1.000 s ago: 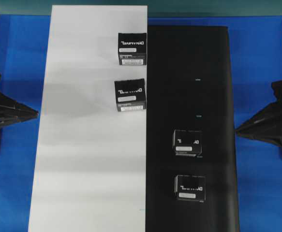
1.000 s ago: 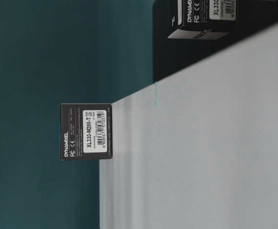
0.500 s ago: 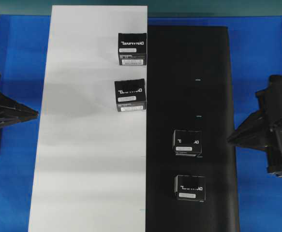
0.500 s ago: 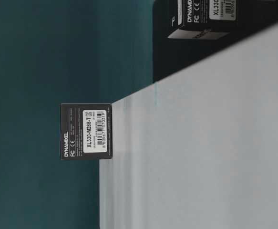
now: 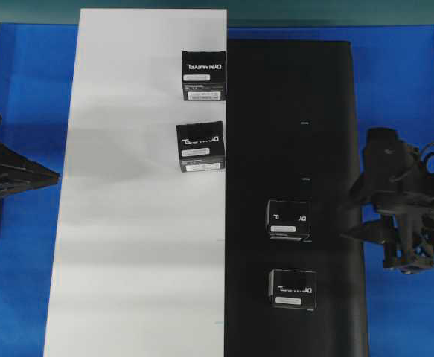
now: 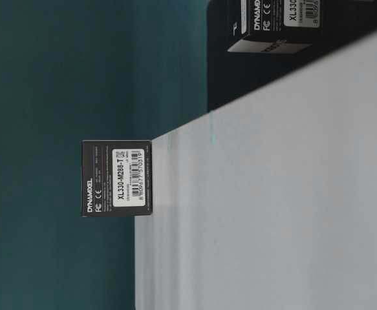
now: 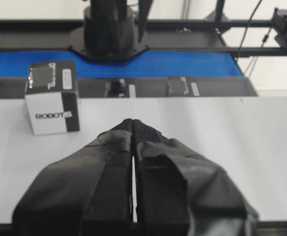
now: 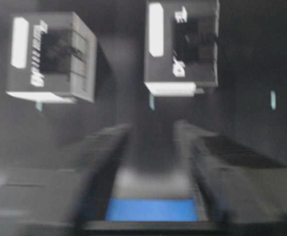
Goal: Place the box from the black base onto the white base.
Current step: 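Move the right gripper toward the upper black box on the black base, then lower the right gripper around the upper black box and close it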
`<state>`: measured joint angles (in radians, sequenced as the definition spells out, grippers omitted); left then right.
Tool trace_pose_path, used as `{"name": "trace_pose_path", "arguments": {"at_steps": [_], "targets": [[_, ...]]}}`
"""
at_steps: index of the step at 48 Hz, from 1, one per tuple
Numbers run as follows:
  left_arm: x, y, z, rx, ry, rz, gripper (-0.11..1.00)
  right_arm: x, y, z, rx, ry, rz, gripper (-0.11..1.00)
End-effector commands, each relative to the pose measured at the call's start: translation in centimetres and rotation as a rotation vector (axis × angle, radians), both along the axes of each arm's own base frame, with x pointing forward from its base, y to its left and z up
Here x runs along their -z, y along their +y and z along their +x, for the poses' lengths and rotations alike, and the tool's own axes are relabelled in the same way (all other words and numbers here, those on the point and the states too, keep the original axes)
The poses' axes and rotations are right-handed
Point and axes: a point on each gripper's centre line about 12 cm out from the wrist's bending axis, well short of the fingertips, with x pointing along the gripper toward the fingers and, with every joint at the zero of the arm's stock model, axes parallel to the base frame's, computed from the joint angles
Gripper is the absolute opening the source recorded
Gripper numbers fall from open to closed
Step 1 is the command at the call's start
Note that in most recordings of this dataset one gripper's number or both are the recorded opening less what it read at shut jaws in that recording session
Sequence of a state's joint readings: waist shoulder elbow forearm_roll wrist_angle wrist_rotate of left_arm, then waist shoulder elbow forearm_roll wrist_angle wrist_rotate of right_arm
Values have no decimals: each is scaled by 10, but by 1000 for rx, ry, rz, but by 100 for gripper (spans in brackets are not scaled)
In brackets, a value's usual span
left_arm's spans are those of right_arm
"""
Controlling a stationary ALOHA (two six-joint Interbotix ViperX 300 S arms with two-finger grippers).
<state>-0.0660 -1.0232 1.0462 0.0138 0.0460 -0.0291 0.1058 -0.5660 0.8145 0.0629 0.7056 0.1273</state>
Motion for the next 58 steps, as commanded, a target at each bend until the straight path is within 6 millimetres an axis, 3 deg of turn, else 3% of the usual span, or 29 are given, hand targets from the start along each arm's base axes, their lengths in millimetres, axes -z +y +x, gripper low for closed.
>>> {"name": "trace_pose_path", "arguments": {"at_steps": [1,5,9,45,58], "targets": [[-11,0,1,2,-26,1,-2,3,-1,5,8,26,1,72],[-8,1,1,-3,-14,4,-2,9,-1,8,5,38,-3,91],[-7,1,1,-5,0,3,-2,16,-3,12,14,53,-7,100],[-7,1,0,-5,6,2,-2,62,-12,32,54,77,-23,100],[-7,1,0,-6,7,-16,-2,69,-12,38,55,63,-24,100]]}}
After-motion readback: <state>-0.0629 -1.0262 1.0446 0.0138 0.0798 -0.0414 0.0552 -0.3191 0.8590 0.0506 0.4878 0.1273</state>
